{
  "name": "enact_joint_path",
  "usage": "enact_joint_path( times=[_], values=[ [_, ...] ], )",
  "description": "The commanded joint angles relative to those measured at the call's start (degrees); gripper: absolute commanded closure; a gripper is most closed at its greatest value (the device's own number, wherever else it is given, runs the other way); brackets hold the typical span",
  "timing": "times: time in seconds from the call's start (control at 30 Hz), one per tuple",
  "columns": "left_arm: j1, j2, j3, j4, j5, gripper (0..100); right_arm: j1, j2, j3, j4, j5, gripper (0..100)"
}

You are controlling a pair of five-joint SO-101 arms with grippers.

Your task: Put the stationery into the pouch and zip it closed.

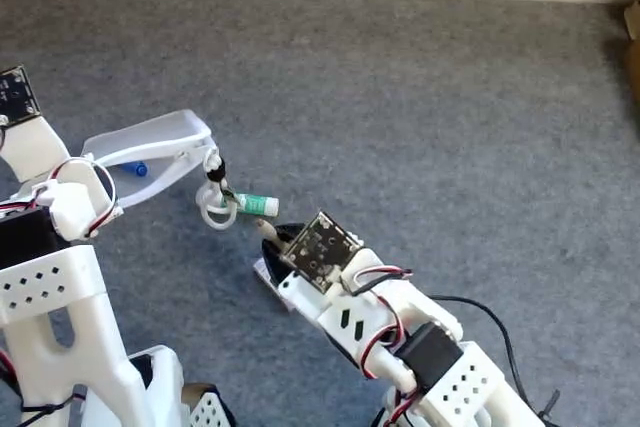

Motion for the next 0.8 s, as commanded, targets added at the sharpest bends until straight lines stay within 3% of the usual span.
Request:
enact_joint_path(
  times=[0.0, 0.23, 0.37, 0.5, 0.77],
  values=[
    [0.13, -0.31, -0.31, -1.41, 0.88, 99, -2.33, -1.63, -0.84, -1.27, 0.62, 99.3],
    [5.32, -0.31, -0.40, -1.05, 0.97, 99, -2.24, -1.63, -0.84, -1.27, 0.09, 99.3],
    [7.52, -0.31, -0.84, -1.05, 0.97, 99, -1.98, -1.63, -0.84, -1.45, -8.18, 99.3],
    [8.66, -1.89, -2.51, -0.35, 0.97, 99, -1.89, -1.63, -0.84, -1.63, -9.58, 99.3],
    [13.23, -10.15, -5.76, 3.52, 0.62, 99, -1.80, -1.54, 2.51, -14.29, -9.67, 99.3]
  ],
)
